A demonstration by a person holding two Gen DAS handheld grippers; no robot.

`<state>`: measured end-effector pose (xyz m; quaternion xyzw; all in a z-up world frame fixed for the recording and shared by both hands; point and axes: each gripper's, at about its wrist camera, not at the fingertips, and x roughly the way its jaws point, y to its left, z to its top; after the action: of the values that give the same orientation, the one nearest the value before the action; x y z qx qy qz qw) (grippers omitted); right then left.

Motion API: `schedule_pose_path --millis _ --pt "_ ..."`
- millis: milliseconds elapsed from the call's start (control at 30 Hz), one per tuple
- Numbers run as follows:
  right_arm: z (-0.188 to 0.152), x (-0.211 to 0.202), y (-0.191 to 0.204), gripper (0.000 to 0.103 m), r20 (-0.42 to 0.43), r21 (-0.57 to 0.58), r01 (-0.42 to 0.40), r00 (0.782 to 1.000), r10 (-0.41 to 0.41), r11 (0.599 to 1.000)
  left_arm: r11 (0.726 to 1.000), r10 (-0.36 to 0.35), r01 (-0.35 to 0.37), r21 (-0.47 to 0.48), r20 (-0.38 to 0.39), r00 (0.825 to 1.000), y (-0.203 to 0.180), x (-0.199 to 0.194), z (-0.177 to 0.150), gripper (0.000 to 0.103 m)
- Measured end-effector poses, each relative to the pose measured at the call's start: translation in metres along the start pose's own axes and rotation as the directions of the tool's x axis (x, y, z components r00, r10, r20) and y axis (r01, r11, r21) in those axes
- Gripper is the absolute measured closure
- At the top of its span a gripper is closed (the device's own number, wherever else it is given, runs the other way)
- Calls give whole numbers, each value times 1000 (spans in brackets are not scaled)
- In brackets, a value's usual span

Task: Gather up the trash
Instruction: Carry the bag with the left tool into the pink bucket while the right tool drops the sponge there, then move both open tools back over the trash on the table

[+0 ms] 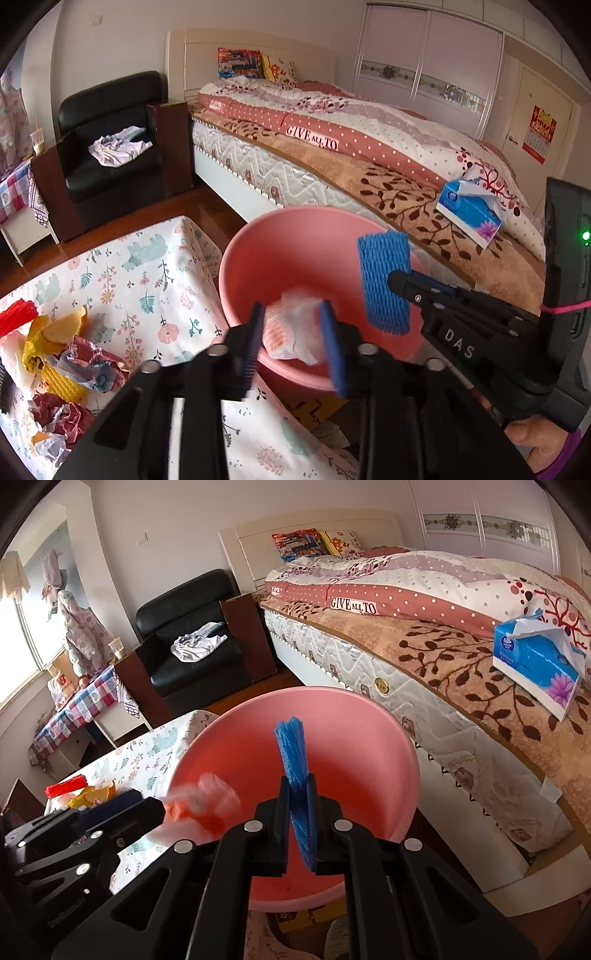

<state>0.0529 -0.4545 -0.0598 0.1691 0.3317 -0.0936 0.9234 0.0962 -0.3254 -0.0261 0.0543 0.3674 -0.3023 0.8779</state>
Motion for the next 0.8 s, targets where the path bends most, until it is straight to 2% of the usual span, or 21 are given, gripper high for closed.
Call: schedule_pose_path --millis 33,133,400,800 --pt "0 -1 0 82 6 2 2 1000 -2 1000 1000 1 -1 1 8 1000 0 -2 1 67" --pt "1 -4 -1 68 19 10 5 1000 -5 1000 1000 3 -3 7 24 1000 -1 -8 2 63" --pt "2 -18 8 67 38 -3 -17 999 17 1000 1000 14 -14 -5 62 998 1 -27 2 62" --pt "-7 -43 39 67 63 -56 -46 997 49 997 997 76 -74 -27 134 988 16 -66 -10 62"
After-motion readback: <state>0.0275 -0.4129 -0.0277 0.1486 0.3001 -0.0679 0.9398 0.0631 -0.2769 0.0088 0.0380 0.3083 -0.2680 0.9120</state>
